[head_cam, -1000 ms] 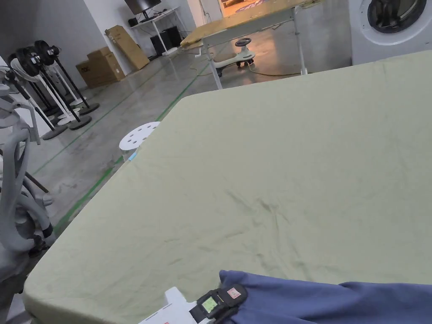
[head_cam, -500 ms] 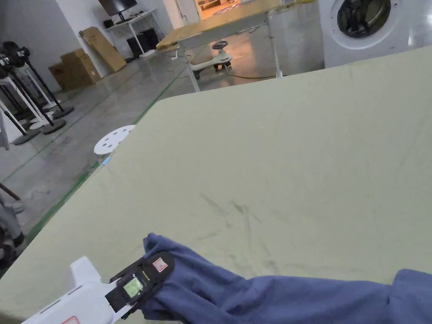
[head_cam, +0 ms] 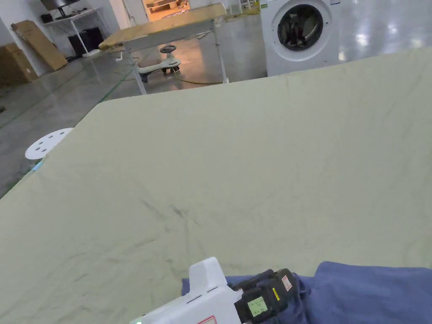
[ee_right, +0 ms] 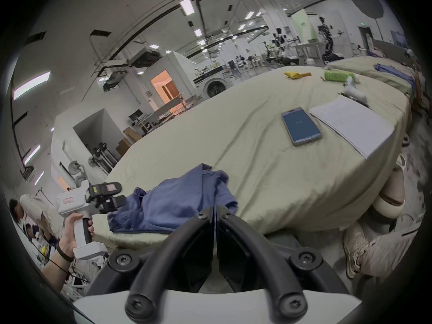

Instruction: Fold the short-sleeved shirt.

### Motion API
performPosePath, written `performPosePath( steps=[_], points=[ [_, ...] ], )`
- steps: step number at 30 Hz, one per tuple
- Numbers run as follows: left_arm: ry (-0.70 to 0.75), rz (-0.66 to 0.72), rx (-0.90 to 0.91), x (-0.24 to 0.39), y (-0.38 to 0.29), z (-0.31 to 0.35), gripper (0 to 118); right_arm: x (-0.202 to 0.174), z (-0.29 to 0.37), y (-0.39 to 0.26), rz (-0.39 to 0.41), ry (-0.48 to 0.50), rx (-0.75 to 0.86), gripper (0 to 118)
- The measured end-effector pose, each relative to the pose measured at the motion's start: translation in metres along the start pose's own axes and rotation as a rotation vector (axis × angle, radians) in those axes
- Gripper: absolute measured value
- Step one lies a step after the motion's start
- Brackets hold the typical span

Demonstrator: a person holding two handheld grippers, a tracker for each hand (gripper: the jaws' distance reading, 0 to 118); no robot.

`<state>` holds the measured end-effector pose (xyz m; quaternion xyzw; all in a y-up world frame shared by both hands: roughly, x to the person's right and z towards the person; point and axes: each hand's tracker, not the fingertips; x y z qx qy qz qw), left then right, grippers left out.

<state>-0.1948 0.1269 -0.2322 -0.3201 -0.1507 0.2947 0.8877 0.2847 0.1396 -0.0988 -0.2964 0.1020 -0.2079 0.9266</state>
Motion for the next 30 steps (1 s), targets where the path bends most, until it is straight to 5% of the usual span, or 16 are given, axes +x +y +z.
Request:
performPosePath(
  steps=[4, 7, 12, 17, 21, 25, 30],
  points=[
    [-0.068, 0.039, 0.075, -0.010, 0.015, 0.027, 11, 0.008, -0.001, -0.005, -0.029, 0.000, 0.001, 1],
    [0.031, 0.050, 0.024, -0.019, 0.005, 0.012, 10, 0.007, -0.003, -0.006, -0.039, 0.009, 0.004, 1],
    [-0.030, 0.142, -0.206, -0.027, -0.037, -0.046, 10, 0.001, -0.005, -0.005, -0.023, 0.023, 0.007, 1],
    [-0.009, 0.118, -0.162, -0.023, -0.029, -0.037, 8, -0.002, -0.004, -0.007, 0.005, 0.021, -0.011, 1],
    [-0.021, 0.032, -0.050, -0.033, -0.004, 0.013, 18, -0.002, -0.007, -0.009, 0.008, 0.023, -0.023, 1],
    [0.034, 0.156, 0.065, -0.082, 0.018, 0.066, 84, -0.005, -0.011, -0.009, 0.008, 0.026, -0.030, 1],
    [0.111, 0.371, 0.117, -0.143, 0.005, 0.078, 78, -0.009, -0.015, -0.008, 0.016, 0.040, -0.036, 1]
  ],
)
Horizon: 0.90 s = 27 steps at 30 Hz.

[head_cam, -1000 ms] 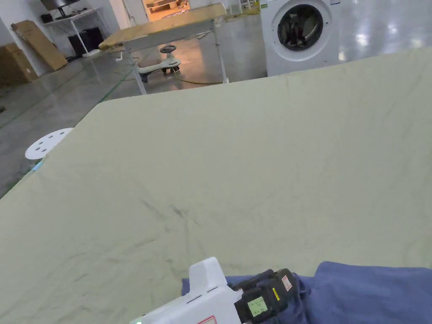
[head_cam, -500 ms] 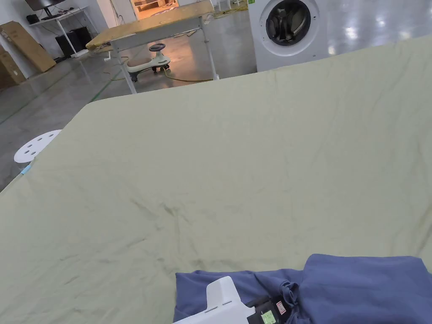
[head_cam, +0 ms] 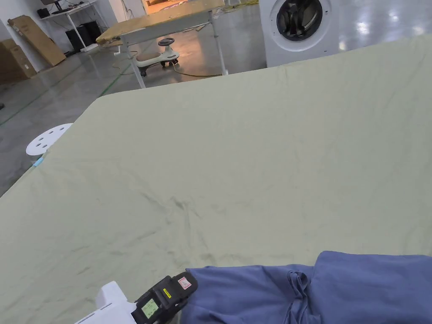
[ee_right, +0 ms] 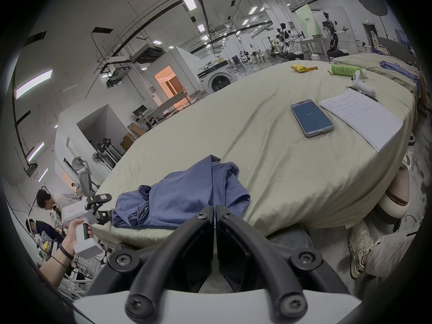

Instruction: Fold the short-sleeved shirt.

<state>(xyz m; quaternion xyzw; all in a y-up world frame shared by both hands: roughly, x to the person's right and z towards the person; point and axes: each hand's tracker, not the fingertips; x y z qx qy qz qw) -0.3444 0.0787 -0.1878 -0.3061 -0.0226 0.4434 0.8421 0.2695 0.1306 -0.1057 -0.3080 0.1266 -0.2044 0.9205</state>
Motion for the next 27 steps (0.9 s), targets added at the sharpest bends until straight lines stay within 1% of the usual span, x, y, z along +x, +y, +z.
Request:
performPosePath(
  steps=[1, 2, 3, 4, 6, 8, 9, 11, 13, 14, 16, 18, 20, 21, 23, 25, 27],
  points=[
    [-0.035, 0.035, -0.036, -0.008, -0.006, -0.009, 64, -0.001, -0.002, 0.000, -0.003, 0.002, -0.003, 1],
    [-0.097, 0.074, -0.053, -0.011, -0.014, -0.015, 45, -0.002, -0.003, 0.000, -0.008, 0.001, -0.006, 1],
    [-0.151, 0.120, -0.043, -0.012, -0.020, -0.020, 24, -0.004, -0.004, 0.000, -0.011, -0.001, -0.006, 1],
    [-0.149, 0.162, -0.067, -0.011, -0.022, -0.027, 11, -0.007, -0.004, 0.000, -0.012, 0.000, -0.005, 1],
    [-0.110, 0.174, -0.049, -0.004, -0.029, -0.034, 10, -0.010, -0.002, 0.002, -0.011, 0.011, 0.001, 1],
    [-0.131, 0.173, -0.037, 0.001, -0.022, -0.026, 9, -0.014, 0.000, 0.005, -0.005, 0.019, 0.003, 1],
    [-0.143, 0.150, 0.010, 0.006, -0.020, -0.015, 8, -0.015, 0.001, 0.006, 0.003, 0.019, 0.003, 1],
    [-0.143, 0.041, 0.111, 0.038, -0.016, 0.012, 7, -0.015, 0.003, 0.009, 0.021, 0.017, 0.000, 1],
    [-0.123, -0.085, 0.135, 0.062, -0.003, 0.033, 7, -0.015, 0.004, 0.011, 0.032, 0.017, 0.000, 1],
    [-0.098, -0.151, 0.155, 0.058, 0.007, 0.036, 7, -0.014, 0.003, 0.011, 0.033, 0.017, 0.001, 1],
    [-0.065, -0.264, 0.154, 0.090, 0.013, 0.045, 7, -0.012, 0.001, 0.011, 0.023, 0.019, 0.007, 1],
    [-0.122, -0.371, 0.099, 0.125, 0.002, 0.036, 7, -0.011, -0.002, 0.008, 0.007, 0.023, 0.010, 1],
    [-0.190, -0.444, 0.015, 0.159, -0.028, 0.012, 7, -0.012, -0.003, 0.005, -0.002, 0.025, 0.009, 1],
    [-0.226, -0.449, -0.037, 0.171, -0.042, -0.001, 7, -0.014, -0.002, 0.004, -0.004, 0.024, 0.008, 1],
    [-0.303, -0.418, -0.151, 0.187, -0.077, -0.039, 7, -0.016, 0.000, 0.002, 0.006, 0.031, -0.001, 1],
    [-0.318, -0.397, -0.230, 0.203, -0.109, -0.072, 7, -0.018, 0.005, 0.000, 0.036, 0.019, -0.013, 1],
    [-0.327, -0.413, -0.283, 0.217, -0.136, -0.096, 7, -0.019, 0.011, 0.000, 0.074, -0.017, -0.013, 1]
  ],
)
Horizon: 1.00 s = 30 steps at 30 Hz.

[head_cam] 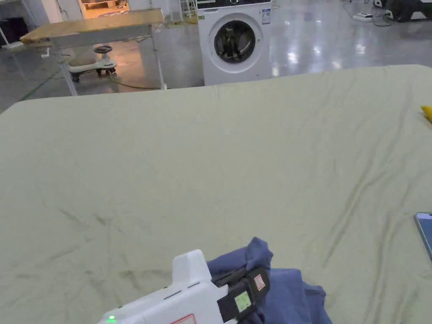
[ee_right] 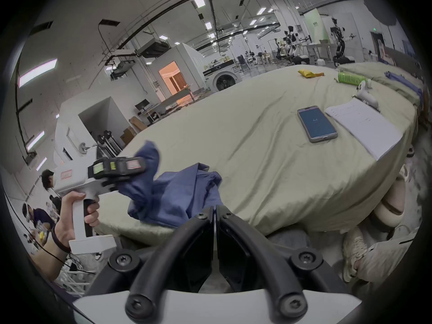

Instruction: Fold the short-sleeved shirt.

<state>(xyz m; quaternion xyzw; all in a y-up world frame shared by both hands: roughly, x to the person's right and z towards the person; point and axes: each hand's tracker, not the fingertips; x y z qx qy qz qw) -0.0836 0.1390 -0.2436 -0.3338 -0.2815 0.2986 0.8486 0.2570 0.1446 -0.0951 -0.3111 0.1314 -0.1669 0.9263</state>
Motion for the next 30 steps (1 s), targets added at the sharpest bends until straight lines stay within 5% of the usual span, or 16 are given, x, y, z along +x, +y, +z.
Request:
performPosePath(
  steps=[3, 5, 6, 7, 8, 9, 11, 17, 24, 27, 30],
  points=[
    [0.021, -0.051, -0.101, 0.008, -0.015, -0.035, 22, 0.004, 0.010, -0.001, -0.003, -0.019, 0.002, 1],
    [0.037, -0.080, -0.141, 0.008, -0.015, -0.040, 61, 0.012, 0.013, -0.003, -0.026, -0.027, 0.007, 1],
    [0.026, -0.069, -0.126, 0.005, -0.013, -0.034, 66, 0.016, 0.014, -0.004, -0.038, -0.029, 0.007, 1],
    [0.014, -0.055, -0.102, 0.001, -0.010, -0.023, 48, 0.018, 0.014, -0.005, -0.045, -0.033, 0.009, 1],
    [-0.012, -0.020, -0.055, -0.004, -0.004, -0.012, 16, 0.021, 0.014, -0.006, -0.051, -0.038, 0.012, 1],
    [-0.044, 0.016, -0.021, -0.010, 0.000, -0.004, 0, 0.023, 0.012, -0.005, -0.056, -0.040, 0.010, 1],
    [-0.009, 0.046, 0.035, -0.014, 0.003, 0.000, 0, 0.025, 0.009, -0.007, -0.069, -0.035, 0.008, 1],
    [-0.011, 0.020, -0.195, -0.013, -0.029, -0.058, 0, 0.013, 0.002, -0.007, -0.059, -0.012, -0.014, 1],
    [0.011, 0.031, -0.219, -0.016, -0.036, -0.066, 0, -0.009, -0.022, 0.002, 0.068, 0.016, -0.100, 1],
    [-0.141, 0.022, -0.066, -0.029, -0.018, -0.019, 19, -0.020, -0.058, 0.021, 0.083, 0.076, -0.163, 1],
    [-0.093, 0.062, -0.019, -0.047, -0.005, 0.024, 75, -0.036, -0.104, 0.041, 0.104, 0.089, -0.202, 1]
  ],
)
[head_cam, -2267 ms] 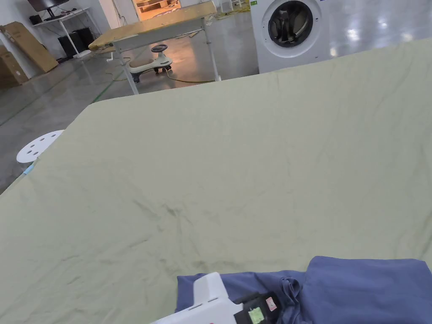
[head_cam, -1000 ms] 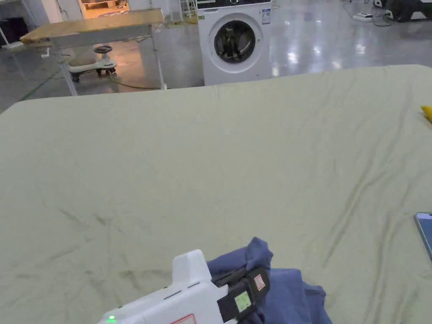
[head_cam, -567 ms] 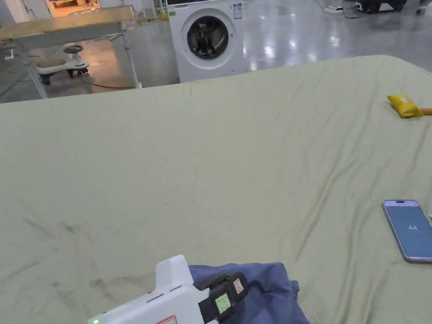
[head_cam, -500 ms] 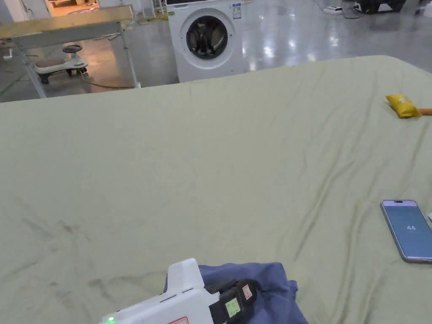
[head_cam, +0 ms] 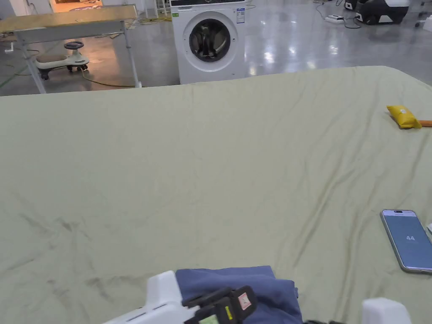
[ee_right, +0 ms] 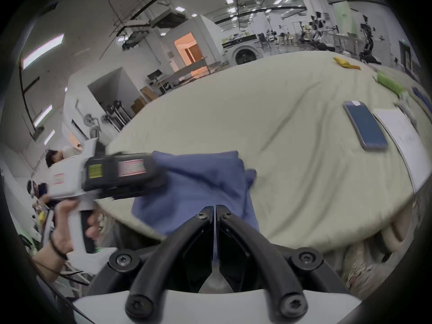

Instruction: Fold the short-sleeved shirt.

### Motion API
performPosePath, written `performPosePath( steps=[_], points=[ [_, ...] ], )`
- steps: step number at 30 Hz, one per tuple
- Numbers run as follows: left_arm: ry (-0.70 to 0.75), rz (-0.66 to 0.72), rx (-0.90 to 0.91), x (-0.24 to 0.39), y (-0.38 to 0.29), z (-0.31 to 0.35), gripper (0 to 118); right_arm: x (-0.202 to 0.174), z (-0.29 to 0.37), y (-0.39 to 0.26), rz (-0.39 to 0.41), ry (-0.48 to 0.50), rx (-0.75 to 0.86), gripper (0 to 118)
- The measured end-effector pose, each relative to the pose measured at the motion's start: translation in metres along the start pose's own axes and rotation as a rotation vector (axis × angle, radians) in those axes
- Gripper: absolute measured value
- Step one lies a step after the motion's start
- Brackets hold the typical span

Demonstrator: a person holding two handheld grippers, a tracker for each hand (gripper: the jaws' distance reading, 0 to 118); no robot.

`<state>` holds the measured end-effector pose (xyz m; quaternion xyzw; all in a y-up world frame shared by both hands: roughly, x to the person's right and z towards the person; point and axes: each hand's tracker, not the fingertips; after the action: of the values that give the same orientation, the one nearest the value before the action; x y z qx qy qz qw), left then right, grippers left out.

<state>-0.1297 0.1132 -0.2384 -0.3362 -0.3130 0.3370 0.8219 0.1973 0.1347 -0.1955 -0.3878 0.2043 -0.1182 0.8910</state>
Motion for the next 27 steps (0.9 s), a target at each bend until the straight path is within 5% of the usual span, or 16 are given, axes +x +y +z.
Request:
performPosePath(
  steps=[3, 6, 11, 16, 18, 19, 20, 27],
  points=[
    [0.077, 0.016, 0.083, -0.017, 0.007, 0.037, 92, -0.013, -0.043, 0.023, 0.099, -0.055, -0.071, 1],
    [0.082, 0.097, 0.101, -0.043, 0.011, 0.057, 93, -0.011, -0.096, 0.026, 0.145, -0.144, -0.286, 0],
    [0.085, 0.190, 0.086, -0.072, 0.010, 0.056, 94, -0.026, -0.092, 0.026, 0.236, -0.190, -0.272, 0],
    [0.084, 0.178, -0.008, -0.078, 0.008, 0.027, 92, -0.023, -0.097, 0.026, 0.230, -0.192, -0.279, 0],
    [0.098, 0.173, -0.031, -0.075, 0.006, 0.015, 74, -0.021, -0.098, 0.026, 0.221, -0.188, -0.279, 0],
    [0.094, 0.174, -0.034, -0.077, 0.005, 0.011, 38, -0.020, -0.096, 0.024, 0.214, -0.184, -0.273, 0],
    [0.099, 0.173, -0.048, -0.079, 0.003, 0.007, 27, -0.018, -0.096, 0.022, 0.205, -0.182, -0.265, 0],
    [0.109, 0.200, -0.025, -0.082, -0.001, 0.012, 24, -0.008, -0.090, 0.013, 0.102, -0.145, -0.195, 0]
  ],
)
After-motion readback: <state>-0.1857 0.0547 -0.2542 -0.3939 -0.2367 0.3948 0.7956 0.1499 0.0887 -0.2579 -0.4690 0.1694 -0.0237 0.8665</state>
